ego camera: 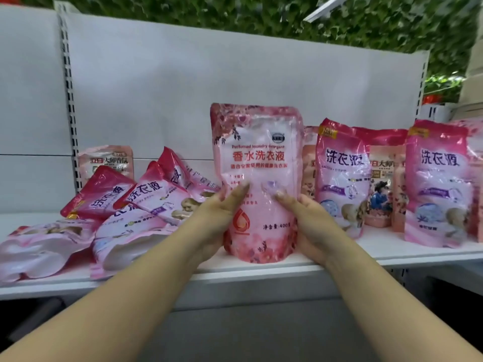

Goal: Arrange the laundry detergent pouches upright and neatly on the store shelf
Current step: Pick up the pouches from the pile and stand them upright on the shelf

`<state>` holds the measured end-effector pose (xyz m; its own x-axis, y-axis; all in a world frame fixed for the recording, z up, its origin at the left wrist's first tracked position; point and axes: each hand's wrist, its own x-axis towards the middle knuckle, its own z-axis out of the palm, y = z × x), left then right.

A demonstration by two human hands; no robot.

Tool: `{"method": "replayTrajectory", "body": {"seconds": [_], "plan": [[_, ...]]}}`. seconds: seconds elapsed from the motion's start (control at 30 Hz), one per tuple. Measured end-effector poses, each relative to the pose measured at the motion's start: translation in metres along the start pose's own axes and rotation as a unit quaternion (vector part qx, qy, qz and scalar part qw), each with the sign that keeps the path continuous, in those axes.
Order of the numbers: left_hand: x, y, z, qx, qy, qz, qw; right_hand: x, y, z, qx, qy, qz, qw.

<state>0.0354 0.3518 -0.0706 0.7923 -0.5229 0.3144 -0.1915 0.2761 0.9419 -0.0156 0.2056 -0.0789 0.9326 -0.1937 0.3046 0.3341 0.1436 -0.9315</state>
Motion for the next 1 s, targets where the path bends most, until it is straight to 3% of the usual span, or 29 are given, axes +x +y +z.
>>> {"method": "replayTrajectory", "body": {"seconds": [0.17,0.47,0.63,1.0], "plan": [[0.015,0.008,0.014,-0.022,0.026,0.034,0.999,0.008,-0.016,-0.002,-0.009,0.062,-0.077,0.995],[0.024,-0.016,0.017,0.02,0.035,0.007,0.999,0.008,0.001,-0.019,-0.018,0.029,-0.039,0.999],[0.023,-0.019,0.02,0.03,0.008,0.018,0.999,0.009,0.002,-0.018,-0.015,0.046,-0.073,0.996],[0.025,-0.019,0.025,0.068,0.062,0.049,0.995,0.01,0.001,-0.017,-0.051,0.088,-0.071,0.992]]}}
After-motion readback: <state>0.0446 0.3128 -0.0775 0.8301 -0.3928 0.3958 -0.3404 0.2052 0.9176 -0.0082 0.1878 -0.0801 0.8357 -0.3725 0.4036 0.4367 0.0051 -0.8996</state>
